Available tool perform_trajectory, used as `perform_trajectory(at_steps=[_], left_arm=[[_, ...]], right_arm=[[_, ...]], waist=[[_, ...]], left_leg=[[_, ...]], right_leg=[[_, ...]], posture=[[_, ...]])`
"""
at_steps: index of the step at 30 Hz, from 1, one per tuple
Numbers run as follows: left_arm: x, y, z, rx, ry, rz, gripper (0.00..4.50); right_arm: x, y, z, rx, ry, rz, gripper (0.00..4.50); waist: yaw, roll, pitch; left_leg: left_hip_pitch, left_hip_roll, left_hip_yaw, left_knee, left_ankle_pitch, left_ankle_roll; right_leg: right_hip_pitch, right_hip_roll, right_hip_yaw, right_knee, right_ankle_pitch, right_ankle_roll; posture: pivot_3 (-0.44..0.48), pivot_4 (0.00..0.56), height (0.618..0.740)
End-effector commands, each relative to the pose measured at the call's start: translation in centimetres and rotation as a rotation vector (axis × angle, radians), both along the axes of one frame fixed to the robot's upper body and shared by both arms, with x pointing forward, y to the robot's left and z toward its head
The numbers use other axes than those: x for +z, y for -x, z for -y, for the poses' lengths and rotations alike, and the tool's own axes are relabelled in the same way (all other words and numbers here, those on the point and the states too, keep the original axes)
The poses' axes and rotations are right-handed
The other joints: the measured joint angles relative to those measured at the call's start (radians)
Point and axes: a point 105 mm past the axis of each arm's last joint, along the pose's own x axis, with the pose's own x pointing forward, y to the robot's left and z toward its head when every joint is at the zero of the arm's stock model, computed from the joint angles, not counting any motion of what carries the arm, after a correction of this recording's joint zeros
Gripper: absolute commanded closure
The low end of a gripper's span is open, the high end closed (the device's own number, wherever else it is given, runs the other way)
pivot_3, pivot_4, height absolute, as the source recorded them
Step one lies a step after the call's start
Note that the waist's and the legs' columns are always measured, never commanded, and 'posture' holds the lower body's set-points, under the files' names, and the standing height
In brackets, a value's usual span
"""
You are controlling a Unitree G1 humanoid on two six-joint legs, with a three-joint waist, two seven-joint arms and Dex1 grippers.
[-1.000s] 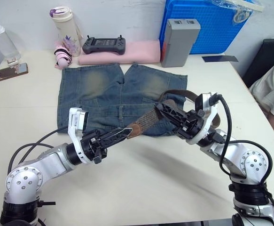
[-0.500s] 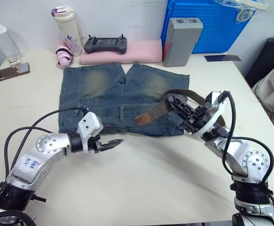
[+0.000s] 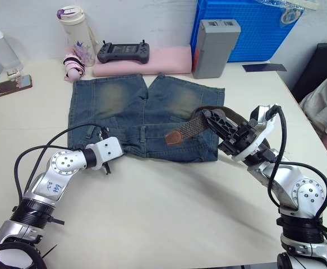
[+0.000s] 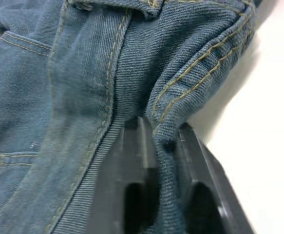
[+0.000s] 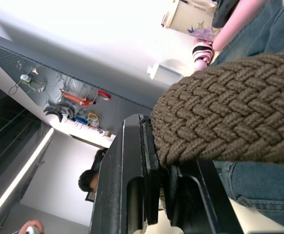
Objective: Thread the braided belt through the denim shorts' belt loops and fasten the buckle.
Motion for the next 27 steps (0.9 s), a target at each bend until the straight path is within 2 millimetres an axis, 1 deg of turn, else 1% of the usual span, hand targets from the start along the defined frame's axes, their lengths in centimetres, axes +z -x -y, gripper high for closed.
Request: perform_trajectory(at_steps=[1,4,7,12,13,14,15,16,17,18,20,23,25,27], left_arm=[[1.2,2.7,-0.7,-0.067,0.019,-0.021,4.41],[2.5,5.4,-0.6,-0.14,0.075,-0.058,4.41],[2.9,7.1,-1.0,-0.149,0.114,-0.119,4.41],[2.1,7.2,-2.6,-0.033,0.09,-0.168,4.41],[1.6,7.4,-2.6,-0.029,0.078,-0.185,4.41],[0.9,7.4,-2.7,-0.019,0.064,-0.196,3.91],[0.4,7.5,-2.8,-0.014,0.054,-0.203,3.91],[-0.1,7.7,-2.8,-0.018,0.034,-0.213,3.31],[-0.4,7.8,-2.8,-0.02,0.018,-0.218,3.01],[-0.6,7.9,-2.8,-0.023,0.013,-0.222,2.41],[-0.8,8.2,-2.5,-0.038,0.032,-0.242,1.78],[-0.7,8.6,-1.7,-0.073,0.084,-0.265,1.78],[-0.4,8.9,-1.2,-0.093,0.103,-0.276,1.78],[0.0,9.1,-0.8,-0.116,0.119,-0.284,1.78]], right_arm=[[1.0,0.3,1.3,-0.076,0.017,0.049,4.5],[0.6,0.0,2.2,-0.141,0.045,0.026,4.5],[0.3,-0.5,3.2,-0.214,0.061,-0.015,4.5],[0.7,-0.8,5.2,-0.315,0.071,-0.04,4.5],[1.3,-0.7,6.2,-0.343,0.067,-0.025,4.5],[2.1,-0.4,7.7,-0.382,0.063,-0.003,4.5],[2.7,-0.2,8.7,-0.405,0.059,0.013,4.5],[3.3,0.3,9.9,-0.426,0.07,0.036,4.5],[3.7,0.8,10.9,-0.443,0.088,0.054,4.5],[4.1,1.3,12.3,-0.475,0.119,0.07,4.5],[4.8,2.2,14.5,-0.531,0.171,0.104,4.5],[6.2,3.5,16.8,-0.595,0.223,0.157,4.5],[7.0,4.2,17.4,-0.615,0.263,0.194,4.5],[7.8,4.7,17.6,-0.623,0.296,0.231,4.5]], waist=[[-0.009,0.0,0.0],[-0.016,0.0,0.0],[-0.017,0.001,0.001],[-0.016,0.003,0.002],[-0.016,0.003,0.002],[-0.017,0.003,0.002],[-0.016,0.004,0.002],[-0.016,0.004,0.002],[-0.011,0.005,0.003],[-0.007,0.005,0.003],[0.003,0.005,0.003],[0.007,0.006,0.003],[0.006,0.006,0.003],[0.005,0.006,0.003]], left_leg=[[0.0,0.0,0.0,-0.001,0.0,0.0],[0.0,0.0,0.0,-0.002,0.0,0.0],[-0.001,0.0,0.0,0.0,0.0,0.0],[0.001,0.0,0.0,0.0,0.0,-0.001],[0.001,0.0,0.0,0.0,0.0,-0.001],[0.001,0.0,0.0,0.0,0.0,-0.001],[0.001,0.0,0.0,0.0,0.0,-0.001],[0.001,0.0,0.0,0.0,0.0,0.0],[0.001,0.0,0.0,-0.001,0.0,0.0],[0.0,0.0,0.0,-0.001,0.0,0.0],[0.0,0.0,0.0,-0.001,0.0,0.001],[0.001,0.0,0.0,0.0,-0.001,0.001],[0.002,0.0,0.0,0.0,-0.001,0.002],[0.003,0.0,0.0,0.0,-0.002,0.004]], right_leg=[[0.0,0.0,0.0,0.0,0.0,0.0],[0.0,0.0,0.0,-0.002,0.0,0.0],[0.0,0.0,0.0,-0.002,0.0,0.0],[0.001,0.0,0.0,-0.001,0.0,0.0],[0.001,0.0,0.0,0.0,0.0,0.0],[0.001,0.0,0.0,0.0,0.0,0.0],[0.001,0.0,0.0,0.0,0.0,0.0],[0.001,0.0,0.0,0.0,0.0,0.0],[0.001,0.0,0.0,-0.001,0.0,0.0],[0.001,0.0,0.0,-0.002,0.0,0.0],[0.001,0.0,-0.001,-0.002,0.0,0.0],[0.003,0.0,0.0,-0.003,0.0,0.0],[0.004,0.0,0.0,-0.003,0.0,0.0],[0.004,0.0,0.0,-0.004,0.0,0.0]], posture=[[0.0,0.15,0.728],[0.0,0.15,0.728],[0.0,0.15,0.728],[0.0,0.15,0.728],[0.0,0.15,0.728],[0.0,0.15,0.728],[0.0,0.15,0.728],[0.0,0.15,0.728],[0.0,0.15,0.728],[0.0,0.15,0.728],[0.0,0.15,0.728],[0.0,0.15,0.728],[0.0,0.15,0.728],[0.0,0.15,0.728]])
